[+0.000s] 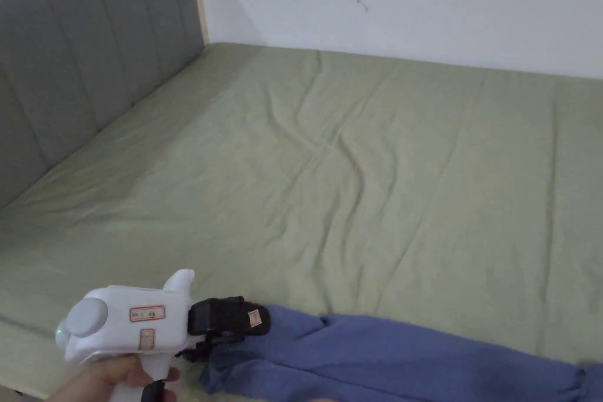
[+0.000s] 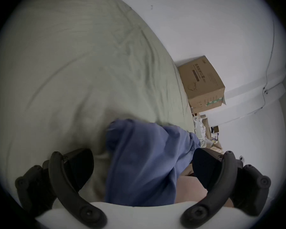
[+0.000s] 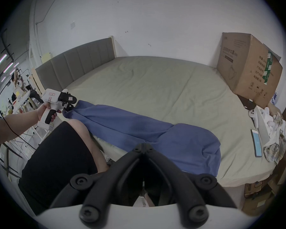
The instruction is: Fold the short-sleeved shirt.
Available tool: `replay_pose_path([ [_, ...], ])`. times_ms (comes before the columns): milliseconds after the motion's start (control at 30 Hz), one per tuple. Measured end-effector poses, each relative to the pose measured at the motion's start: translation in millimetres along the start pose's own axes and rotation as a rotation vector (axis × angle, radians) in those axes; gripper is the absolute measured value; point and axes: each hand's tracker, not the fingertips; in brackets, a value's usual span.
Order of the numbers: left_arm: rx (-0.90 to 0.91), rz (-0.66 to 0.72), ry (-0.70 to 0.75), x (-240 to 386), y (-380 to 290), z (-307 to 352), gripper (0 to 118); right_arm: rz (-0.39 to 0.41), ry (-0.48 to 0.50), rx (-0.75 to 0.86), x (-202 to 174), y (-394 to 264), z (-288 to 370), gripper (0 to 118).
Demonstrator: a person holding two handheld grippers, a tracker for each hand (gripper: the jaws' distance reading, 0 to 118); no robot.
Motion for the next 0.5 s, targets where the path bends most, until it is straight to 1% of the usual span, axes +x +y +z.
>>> replay_pose_path([
  [33,-0.012,-0.039,0.022,5.2,0.4,-7.7,117,-0.004,-0.011,-0.011,0.7,-0.7,-2.3,0],
  [67,-0.039,-0.078,0.043,18.7,-0.8,-9.6,109,-0.011,-0.014,-0.017,1.0,-1.2,-3.5,0],
  [100,-0.047,-0.124,0.08,25.6,-1.2,-14.6,89,-0.016,-0.01,-0.02,1.1,-1.8,-3.6,0],
  [133,-0.044,-0.161,0.126,34.2,-2.6,-18.7,43,-0.019,0.0,-0.023,0.9,-2.2,-4.6,0],
  [167,-0.037,-0.187,0.189,38.4,-2.9,-22.8,7,-0.019,0.004,-0.026,-0.1,-1.9,-5.8,0],
  [200,-0.05,-0.171,0.224,39.7,-1.6,-26.7,7,-0.016,0.008,-0.029,-1.1,-1.7,-7.6,0],
  [233,-0.06,-0.107,0.192,39.2,-5.6,-32.9,7,-0.008,0.01,-0.03,-2.2,-0.7,-7.5,0],
  [267,-0.066,-0.143,0.187,42.3,-5.1,-35.1,7,0.0,0.008,-0.031,-3.1,0.3,-8.5,0],
  [300,-0.062,-0.216,0.225,47.6,-3.2,-34.7,7,0.008,0.008,-0.029,-3.4,1.0,-8.5,0],
  [333,-0.052,-0.235,0.236,51.3,1.5,-30.4,7,0.014,0.009,-0.025,-4.0,1.9,-7.7,0],
  [433,-0.023,-0.188,0.205,44.9,20.1,-13.3,7,0.019,0.017,-0.016,-4.2,4.9,-5.9,0],
  [467,-0.011,-0.193,0.217,51.5,29.1,-3.2,7,0.022,0.016,-0.014,-4.3,5.4,-5.6,0],
  [500,0.01,-0.218,0.276,51.7,38.5,4.6,7,0.033,0.01,-0.007,-7.1,7.6,-3.6,0],
])
